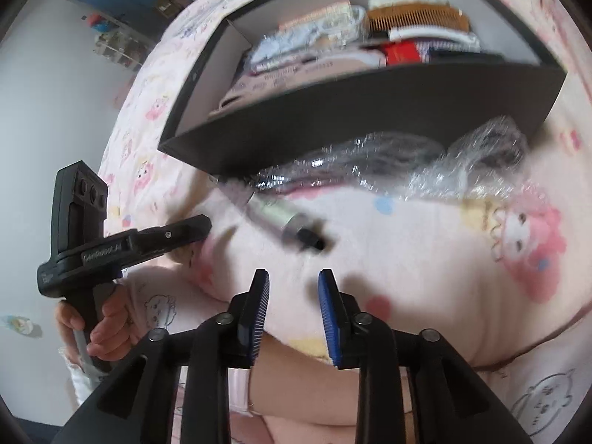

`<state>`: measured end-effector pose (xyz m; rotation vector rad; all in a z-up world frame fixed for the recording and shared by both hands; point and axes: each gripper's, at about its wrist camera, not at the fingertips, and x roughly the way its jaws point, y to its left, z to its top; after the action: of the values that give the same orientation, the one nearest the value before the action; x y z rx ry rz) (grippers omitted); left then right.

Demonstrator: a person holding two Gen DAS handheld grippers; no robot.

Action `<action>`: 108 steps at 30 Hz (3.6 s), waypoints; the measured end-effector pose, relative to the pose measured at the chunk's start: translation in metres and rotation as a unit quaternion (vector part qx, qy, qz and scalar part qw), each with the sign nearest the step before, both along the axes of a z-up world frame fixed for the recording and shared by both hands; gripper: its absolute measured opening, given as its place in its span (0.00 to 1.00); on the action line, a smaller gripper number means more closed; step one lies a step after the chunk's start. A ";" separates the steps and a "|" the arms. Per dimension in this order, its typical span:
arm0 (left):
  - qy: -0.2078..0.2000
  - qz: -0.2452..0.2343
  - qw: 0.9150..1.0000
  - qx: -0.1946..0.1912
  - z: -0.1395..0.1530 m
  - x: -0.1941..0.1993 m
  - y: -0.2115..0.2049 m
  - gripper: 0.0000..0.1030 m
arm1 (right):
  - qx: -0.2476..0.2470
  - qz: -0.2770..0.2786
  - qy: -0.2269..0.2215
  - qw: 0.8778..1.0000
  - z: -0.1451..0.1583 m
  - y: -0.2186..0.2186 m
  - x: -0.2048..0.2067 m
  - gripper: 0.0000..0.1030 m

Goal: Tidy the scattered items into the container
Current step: 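Grasp the hand-cream tube cap end with the right gripper while the left gripper grips its crimped end, then lift the hand-cream tube over the black box with both grippers, then lower the hand-cream tube into the box and open both grippers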

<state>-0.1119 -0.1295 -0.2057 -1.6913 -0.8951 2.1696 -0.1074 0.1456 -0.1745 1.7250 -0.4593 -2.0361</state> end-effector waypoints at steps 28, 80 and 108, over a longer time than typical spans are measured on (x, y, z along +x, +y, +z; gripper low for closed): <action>-0.043 0.041 0.998 -0.010 -0.022 -0.023 -0.014 0.30 | 0.011 -0.001 0.038 0.999 -0.049 -0.004 -0.023 0.28; 0.126 0.043 0.991 0.016 0.107 -0.071 0.077 0.38 | -0.008 0.016 0.192 0.981 0.097 0.036 -0.081 0.43; 0.044 -0.006 0.988 -0.150 0.035 -0.133 0.135 0.37 | 0.119 0.071 0.136 0.981 0.015 0.037 -0.146 0.31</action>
<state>-0.2446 0.0050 -0.1704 -1.7038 -0.5549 2.4493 -0.2532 0.1825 -0.1593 1.5221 -0.0041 -2.2484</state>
